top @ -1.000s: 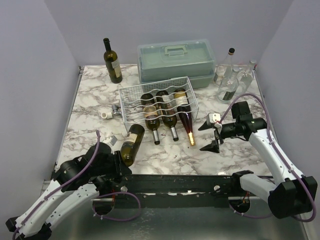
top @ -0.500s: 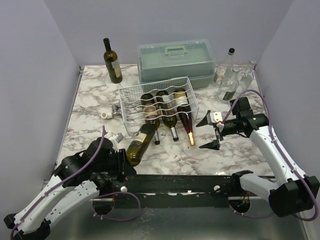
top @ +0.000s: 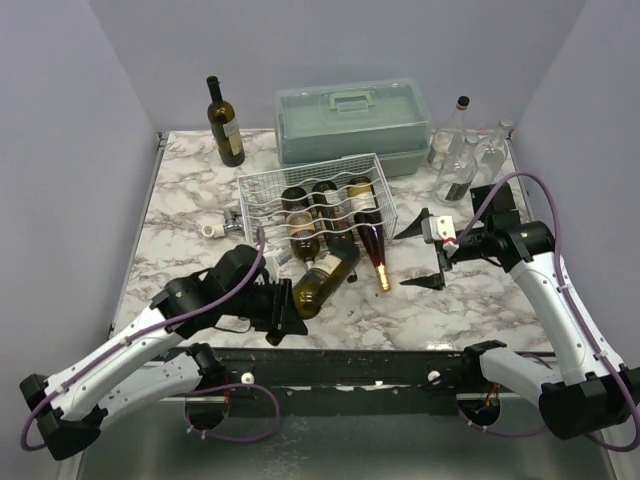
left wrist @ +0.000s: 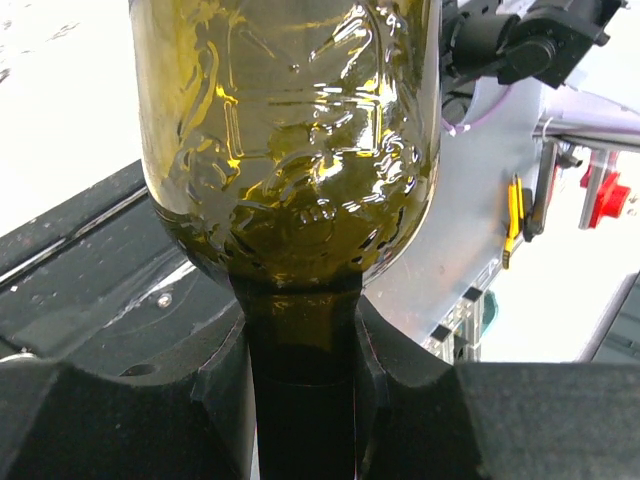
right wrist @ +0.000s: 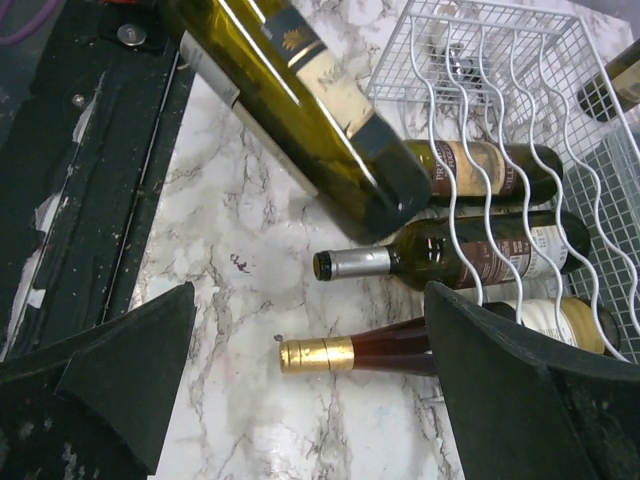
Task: Take the wine bottle off the wine rack
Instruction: Place the wine bottle at the corner of the board.
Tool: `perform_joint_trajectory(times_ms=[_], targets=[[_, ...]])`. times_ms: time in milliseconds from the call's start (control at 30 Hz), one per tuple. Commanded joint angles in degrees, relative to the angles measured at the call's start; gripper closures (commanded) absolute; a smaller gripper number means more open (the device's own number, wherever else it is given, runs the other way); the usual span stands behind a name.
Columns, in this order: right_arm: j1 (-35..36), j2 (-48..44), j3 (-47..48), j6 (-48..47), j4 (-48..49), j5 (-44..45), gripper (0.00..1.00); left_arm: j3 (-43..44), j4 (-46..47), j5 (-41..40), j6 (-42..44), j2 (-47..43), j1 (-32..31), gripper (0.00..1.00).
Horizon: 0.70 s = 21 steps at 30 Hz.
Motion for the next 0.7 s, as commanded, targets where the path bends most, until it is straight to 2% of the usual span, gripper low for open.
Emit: perform_joint_trajectory(times_ms=[0,367,667], targets=[[0.43,-0.40,2.62,-0.89,-3.26,-2.02,0.01,6.84,14.75,4.08,4.50,7.10,-3.35,1.00],[0.64,-1.23,-0.63,-6.29,-7.27,2.16,0.01,15.44,20.77,10.34,6.76,26.30,-8.34,1.00],[1.00,-1.54,-5.31,-11.67,-10.41,3.82,0.01,21.06,20.71,14.77,8.13,36.43,-10.07,1.00]])
